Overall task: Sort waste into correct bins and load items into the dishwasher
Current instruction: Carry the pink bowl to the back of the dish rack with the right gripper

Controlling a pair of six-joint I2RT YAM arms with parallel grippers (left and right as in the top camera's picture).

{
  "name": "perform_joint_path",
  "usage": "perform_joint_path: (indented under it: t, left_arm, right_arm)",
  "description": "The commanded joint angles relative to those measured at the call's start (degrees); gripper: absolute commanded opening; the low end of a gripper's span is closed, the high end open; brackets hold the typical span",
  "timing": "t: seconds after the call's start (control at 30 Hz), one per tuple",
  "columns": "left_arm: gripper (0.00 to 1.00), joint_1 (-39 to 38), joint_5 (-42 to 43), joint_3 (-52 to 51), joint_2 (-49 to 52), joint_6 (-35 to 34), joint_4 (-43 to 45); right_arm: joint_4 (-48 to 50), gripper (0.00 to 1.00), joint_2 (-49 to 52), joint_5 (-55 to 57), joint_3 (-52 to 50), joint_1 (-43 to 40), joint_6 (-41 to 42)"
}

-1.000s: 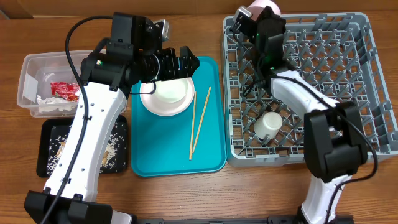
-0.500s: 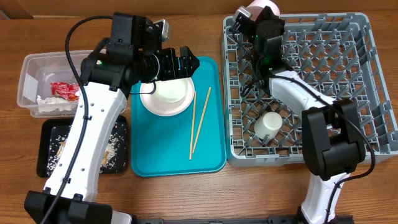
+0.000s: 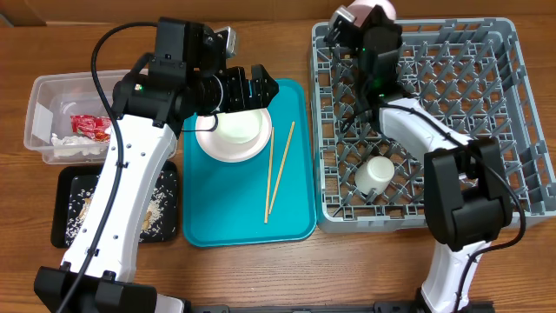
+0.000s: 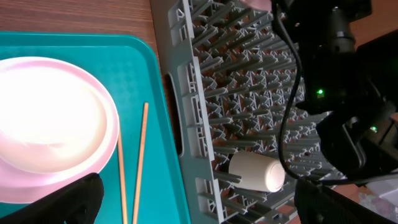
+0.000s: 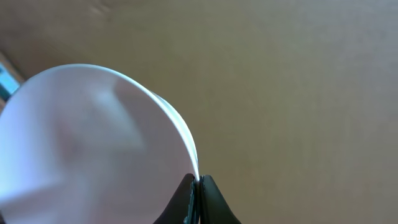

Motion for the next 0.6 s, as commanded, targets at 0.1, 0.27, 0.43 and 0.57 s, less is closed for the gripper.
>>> perform_joint_path:
  t: [0.1, 0.27, 0.43, 0.57]
  left_arm:
    - [1.00, 0.2, -0.3, 1.2, -0.5, 1.1, 0.0]
    - [1.00, 0.2, -0.4, 1.2, -0.5, 1.1, 0.0]
    - [1.00, 0.2, -0.3, 1.2, -0.5, 1.1, 0.0]
    - [1.00, 0.2, -0.4, 1.2, -0.5, 1.1, 0.0]
  right_arm:
    - [-5.3, 0.04, 0.7, -2.6, 0.3, -1.5, 1.4]
    - [-5.7, 0.04, 0.7, -3.0, 0.3, -1.2, 4.1]
    - [-6.1, 0.04, 0.7, -2.4, 0.3, -1.2, 4.1]
    - [-6.1, 0.04, 0.7, 0.0, 0.3, -0.9, 4.1]
